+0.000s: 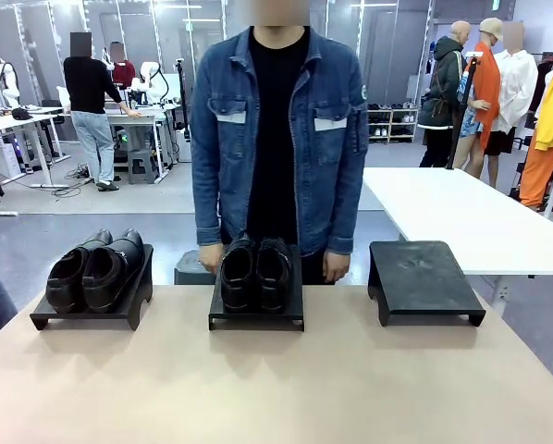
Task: Place the shoes on the stand as instructed by the person.
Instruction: Pick up another pair of Shoes and place it on the Shoes Stand indicated by the person.
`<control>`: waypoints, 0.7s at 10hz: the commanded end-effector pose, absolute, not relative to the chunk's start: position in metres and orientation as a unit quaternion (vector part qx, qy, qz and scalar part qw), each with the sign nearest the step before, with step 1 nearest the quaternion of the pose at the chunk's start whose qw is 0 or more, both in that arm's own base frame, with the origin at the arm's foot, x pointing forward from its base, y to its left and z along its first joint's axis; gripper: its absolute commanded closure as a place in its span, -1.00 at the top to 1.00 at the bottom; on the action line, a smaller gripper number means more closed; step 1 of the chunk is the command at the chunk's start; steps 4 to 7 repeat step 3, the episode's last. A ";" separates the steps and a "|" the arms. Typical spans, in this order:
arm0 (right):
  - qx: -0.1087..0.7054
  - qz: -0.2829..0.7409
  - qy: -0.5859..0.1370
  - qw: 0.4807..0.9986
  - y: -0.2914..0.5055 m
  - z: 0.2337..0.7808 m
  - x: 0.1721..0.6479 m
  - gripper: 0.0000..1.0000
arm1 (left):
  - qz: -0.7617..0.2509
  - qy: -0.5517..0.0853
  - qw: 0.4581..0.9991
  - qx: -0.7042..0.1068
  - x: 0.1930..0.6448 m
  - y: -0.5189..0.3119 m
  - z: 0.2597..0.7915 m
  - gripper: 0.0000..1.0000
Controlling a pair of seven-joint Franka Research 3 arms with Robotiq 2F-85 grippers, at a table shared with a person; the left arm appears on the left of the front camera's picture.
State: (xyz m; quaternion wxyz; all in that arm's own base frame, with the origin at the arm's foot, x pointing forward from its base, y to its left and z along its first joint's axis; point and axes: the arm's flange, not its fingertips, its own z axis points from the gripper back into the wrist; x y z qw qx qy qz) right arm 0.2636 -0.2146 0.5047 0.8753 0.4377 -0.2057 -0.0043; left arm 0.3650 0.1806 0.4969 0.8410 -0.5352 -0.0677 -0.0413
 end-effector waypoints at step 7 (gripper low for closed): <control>0.442 -0.006 -0.209 0.872 -0.213 0.506 0.263 1.00 | -0.041 -0.068 0.841 -0.535 0.365 0.181 0.497 1.00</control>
